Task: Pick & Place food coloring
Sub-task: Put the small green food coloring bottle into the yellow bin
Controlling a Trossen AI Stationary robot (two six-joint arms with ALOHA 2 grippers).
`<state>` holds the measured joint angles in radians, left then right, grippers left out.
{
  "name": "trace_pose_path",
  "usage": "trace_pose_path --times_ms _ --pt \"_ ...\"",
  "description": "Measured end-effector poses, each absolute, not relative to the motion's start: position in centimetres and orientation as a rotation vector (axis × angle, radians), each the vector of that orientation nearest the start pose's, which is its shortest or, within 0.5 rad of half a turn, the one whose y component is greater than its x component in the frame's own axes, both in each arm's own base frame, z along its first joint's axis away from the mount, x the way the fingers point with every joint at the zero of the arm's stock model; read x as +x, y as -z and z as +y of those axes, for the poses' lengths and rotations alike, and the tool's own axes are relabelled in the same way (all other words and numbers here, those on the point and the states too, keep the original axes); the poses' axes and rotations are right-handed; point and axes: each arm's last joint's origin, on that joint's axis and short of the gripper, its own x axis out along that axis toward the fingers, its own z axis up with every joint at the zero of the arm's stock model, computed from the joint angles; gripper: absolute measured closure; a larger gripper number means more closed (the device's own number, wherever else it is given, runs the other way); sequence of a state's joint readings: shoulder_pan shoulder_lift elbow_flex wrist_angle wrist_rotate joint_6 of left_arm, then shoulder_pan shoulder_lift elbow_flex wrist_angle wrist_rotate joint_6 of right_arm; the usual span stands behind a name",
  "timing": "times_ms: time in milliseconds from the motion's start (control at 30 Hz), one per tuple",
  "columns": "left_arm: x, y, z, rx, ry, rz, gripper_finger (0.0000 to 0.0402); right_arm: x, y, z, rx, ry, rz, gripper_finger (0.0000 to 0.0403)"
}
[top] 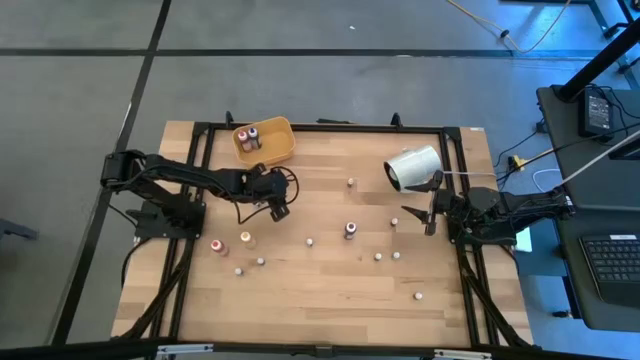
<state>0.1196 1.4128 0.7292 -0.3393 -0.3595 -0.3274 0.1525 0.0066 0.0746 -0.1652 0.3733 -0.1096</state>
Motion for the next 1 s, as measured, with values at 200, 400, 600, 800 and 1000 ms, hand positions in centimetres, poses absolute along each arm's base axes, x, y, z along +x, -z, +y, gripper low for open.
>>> trace_pose_path --times_ms 200,400,600,800,1000 --pt "25.3 -17.5 4.1 -0.16 -0.612 0.938 0.0199 9.1 -17.3 0.3 -0.134 0.215 0.106 0.0128" --pt "25.5 -17.6 4.1 -0.165 -0.61 0.913 0.0199 9.1 -17.3 0.3 -0.134 0.215 0.106 0.0128" --pt "25.6 -17.4 4.2 -0.161 -0.623 0.912 0.0199 9.1 -17.3 0.3 -0.134 0.215 0.106 0.0128" --pt "26.1 -16.1 4.5 -0.171 -0.664 0.935 0.0199 9.1 -17.3 0.3 -0.134 0.215 0.106 0.0128" --pt "26.7 -14.5 4.6 -0.151 -0.661 0.982 0.0199 9.1 -17.3 0.3 -0.135 0.215 0.106 0.0128"
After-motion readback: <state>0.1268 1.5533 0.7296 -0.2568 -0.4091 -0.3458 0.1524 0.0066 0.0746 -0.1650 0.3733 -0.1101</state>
